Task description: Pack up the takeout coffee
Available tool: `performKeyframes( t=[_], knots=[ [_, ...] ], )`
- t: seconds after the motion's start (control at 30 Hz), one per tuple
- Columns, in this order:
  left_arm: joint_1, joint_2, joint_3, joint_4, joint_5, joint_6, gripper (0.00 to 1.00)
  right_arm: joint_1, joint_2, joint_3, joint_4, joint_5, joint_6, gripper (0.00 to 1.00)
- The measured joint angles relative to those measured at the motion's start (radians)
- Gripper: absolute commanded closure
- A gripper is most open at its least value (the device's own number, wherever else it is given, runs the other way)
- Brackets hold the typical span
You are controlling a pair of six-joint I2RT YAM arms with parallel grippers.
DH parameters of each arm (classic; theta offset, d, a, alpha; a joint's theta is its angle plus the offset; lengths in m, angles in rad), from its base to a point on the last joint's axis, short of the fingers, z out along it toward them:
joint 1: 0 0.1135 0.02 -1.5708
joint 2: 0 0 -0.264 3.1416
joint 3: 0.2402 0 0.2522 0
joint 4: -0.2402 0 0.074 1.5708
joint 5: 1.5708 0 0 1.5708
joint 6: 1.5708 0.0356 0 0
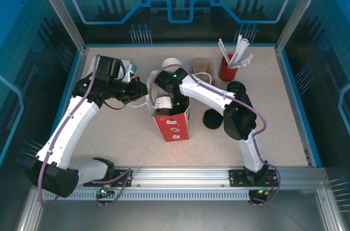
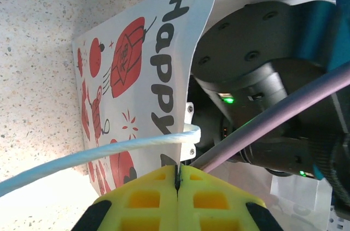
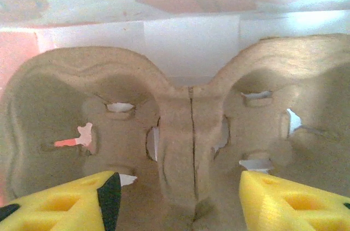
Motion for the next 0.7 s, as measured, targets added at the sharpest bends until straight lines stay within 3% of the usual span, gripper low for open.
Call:
performKeyframes(
  t=[0.4, 0.7],
  knots=[
    [-0.01, -0.009, -0.016, 0.003, 0.0, -0.001, 1.0, -0.008, -0.084, 0.109, -0.006, -0.097, 0.035, 0.16],
    [-0.026, -0.004, -0.038, 0.016, 0.003, -0.003, 1.0, -0.036, -0.143, 0.214, -0.002, -0.163, 0.084, 0.15]
  ],
)
